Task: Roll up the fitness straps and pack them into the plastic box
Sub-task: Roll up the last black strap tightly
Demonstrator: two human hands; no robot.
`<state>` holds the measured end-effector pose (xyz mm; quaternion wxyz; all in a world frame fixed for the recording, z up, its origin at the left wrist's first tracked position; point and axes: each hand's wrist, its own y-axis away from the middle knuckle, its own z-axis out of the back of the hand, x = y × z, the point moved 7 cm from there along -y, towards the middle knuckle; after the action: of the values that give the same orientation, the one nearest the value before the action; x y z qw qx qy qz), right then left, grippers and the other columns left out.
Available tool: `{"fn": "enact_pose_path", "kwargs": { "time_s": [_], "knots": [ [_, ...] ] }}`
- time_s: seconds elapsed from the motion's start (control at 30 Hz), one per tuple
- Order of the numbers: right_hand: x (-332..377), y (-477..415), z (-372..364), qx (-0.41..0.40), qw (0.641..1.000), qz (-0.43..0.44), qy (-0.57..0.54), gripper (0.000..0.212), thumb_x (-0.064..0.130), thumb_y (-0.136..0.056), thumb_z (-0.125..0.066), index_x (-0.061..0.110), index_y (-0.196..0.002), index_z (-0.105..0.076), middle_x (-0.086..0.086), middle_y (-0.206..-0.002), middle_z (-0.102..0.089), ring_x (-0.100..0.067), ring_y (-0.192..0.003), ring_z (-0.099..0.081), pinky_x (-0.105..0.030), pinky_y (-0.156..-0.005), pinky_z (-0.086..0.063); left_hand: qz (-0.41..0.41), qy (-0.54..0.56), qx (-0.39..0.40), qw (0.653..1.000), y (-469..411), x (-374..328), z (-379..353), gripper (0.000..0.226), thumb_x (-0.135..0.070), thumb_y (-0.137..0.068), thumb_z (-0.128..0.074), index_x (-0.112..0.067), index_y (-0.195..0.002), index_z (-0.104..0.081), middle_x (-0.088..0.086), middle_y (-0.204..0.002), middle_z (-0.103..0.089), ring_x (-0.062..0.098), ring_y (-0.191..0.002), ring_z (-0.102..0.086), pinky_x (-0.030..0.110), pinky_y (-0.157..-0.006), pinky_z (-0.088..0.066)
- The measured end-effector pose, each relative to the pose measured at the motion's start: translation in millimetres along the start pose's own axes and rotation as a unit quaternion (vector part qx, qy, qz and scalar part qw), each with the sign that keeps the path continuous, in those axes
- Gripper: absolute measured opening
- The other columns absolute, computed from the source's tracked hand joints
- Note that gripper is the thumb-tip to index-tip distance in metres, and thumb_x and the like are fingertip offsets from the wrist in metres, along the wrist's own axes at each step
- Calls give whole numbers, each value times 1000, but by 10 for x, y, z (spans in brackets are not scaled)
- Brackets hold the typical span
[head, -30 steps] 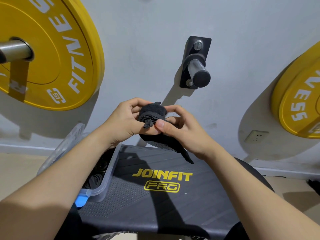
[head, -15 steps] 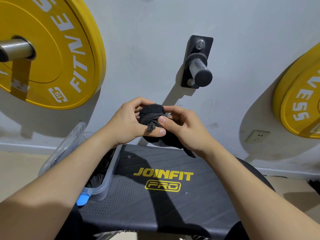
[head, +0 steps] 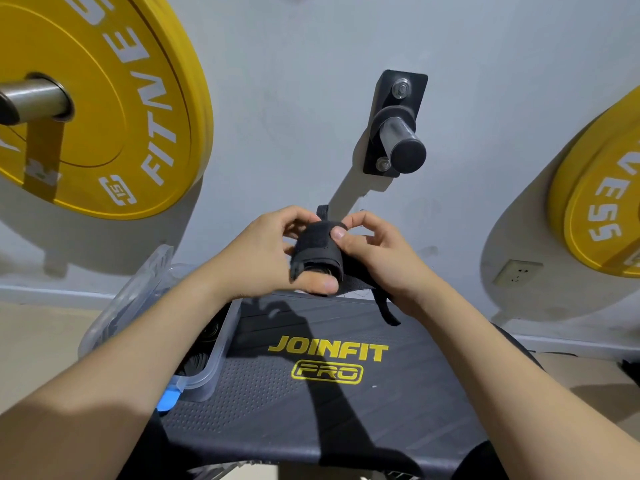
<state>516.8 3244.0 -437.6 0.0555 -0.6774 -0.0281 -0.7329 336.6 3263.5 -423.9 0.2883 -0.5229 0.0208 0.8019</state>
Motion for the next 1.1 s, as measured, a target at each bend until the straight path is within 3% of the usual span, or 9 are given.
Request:
{"fn": "enact_pose_path", "kwargs": {
  "time_s": [0.1, 0.17, 0.27, 0.47, 0.67, 0.77, 0.87, 1.0, 1.1],
  "knots": [
    [-43, 2, -36, 0, 1000, 2, 26, 16, 22, -98, -79, 15, -106, -66, -19, -78, -56, -26, -64, -59, -35, -62, -52, -42, -138, 16, 989, 46, -100, -145, 85, -51, -56, -103, -32, -131, -66, -19, -116, -74, 1, -111, -70, 20, -92, -56],
    [-52, -1, -51, -6, 999, -4, 35, 25, 25, -94, -84, 14, -110, -68, -11, -72, -63, -22, -59, -64, -31, -55, -54, -48, -162, 16, 985, 45, -123, -185, 78, -46, -58, -101, -31, -126, -67, -18, -108, -74, -1, -102, -69, 21, -86, -55],
    [-82, 7, 73, -25, 996, -33, 77, 37, 39, -87, -89, 15, -112, -74, -8, -79, -77, -19, -66, -73, -31, -60, -58, -43, -180, -15, 983, 9, -136, -45, 69, -40, -57, -99, -29, -118, -68, -18, -99, -72, -2, -93, -66, 17, -80, -49],
    [-307, 89, 249, 93, 962, -139, 213, 23, 40, -90, -87, 18, -85, -86, -5, -84, -83, -14, -67, -74, -22, -60, -56, -30, -177, -24, 984, -14, -118, 119, 67, -32, -58, -99, -25, -116, -68, -14, -102, -73, 4, -97, -68, 28, -92, -54],
    [-366, 44, 473, 94, 948, -165, 254, 37, 51, -89, -84, 14, -92, -85, -11, -94, -83, -22, -80, -76, -34, -78, -60, 0, -30, -66, 997, -36, -122, 315, 68, -44, -52, -92, -28, -115, -71, -9, -103, -78, 10, -100, -75, 25, -91, -61],
    [-380, 35, 503, 96, 943, -177, 266, 40, 55, -87, -85, 15, -89, -85, -9, -92, -83, -21, -77, -75, -33, -75, -58, 15, 99, -104, 990, -37, -56, 369, 64, -39, -52, -92, -22, -111, -75, -4, -101, -80, 11, -96, -77, 22, -79, -60],
    [-393, 37, 494, 105, 932, -197, 286, 40, 54, -88, -84, 14, -87, -84, -9, -89, -83, -20, -75, -75, -30, -72, -57, 26, 140, -111, 983, -50, 15, 347, 58, -35, -53, -91, -21, -107, -77, -1, -98, -81, 14, -94, -76, 26, -79, -61],
    [-376, 121, 444, 120, 936, -204, 262, 40, 50, -87, -86, 10, -88, -84, -14, -90, -82, -23, -75, -75, -30, -70, -58, 50, 15, -72, 996, -39, 151, 337, 73, -44, -47, -93, -29, -116, -73, -11, -110, -79, 5, -111, -73, 21, -93, -56],
    [-323, 167, 367, 120, 959, -177, 184, 27, 38, -91, -84, 12, -95, -85, -15, -100, -83, -30, -87, -79, -37, -80, -64, 67, -58, 6, 996, -26, 244, 237, 75, -33, -52, -95, -36, -122, -68, -15, -114, -72, 6, -111, -68, 30, -97, -58]
  ]
}}
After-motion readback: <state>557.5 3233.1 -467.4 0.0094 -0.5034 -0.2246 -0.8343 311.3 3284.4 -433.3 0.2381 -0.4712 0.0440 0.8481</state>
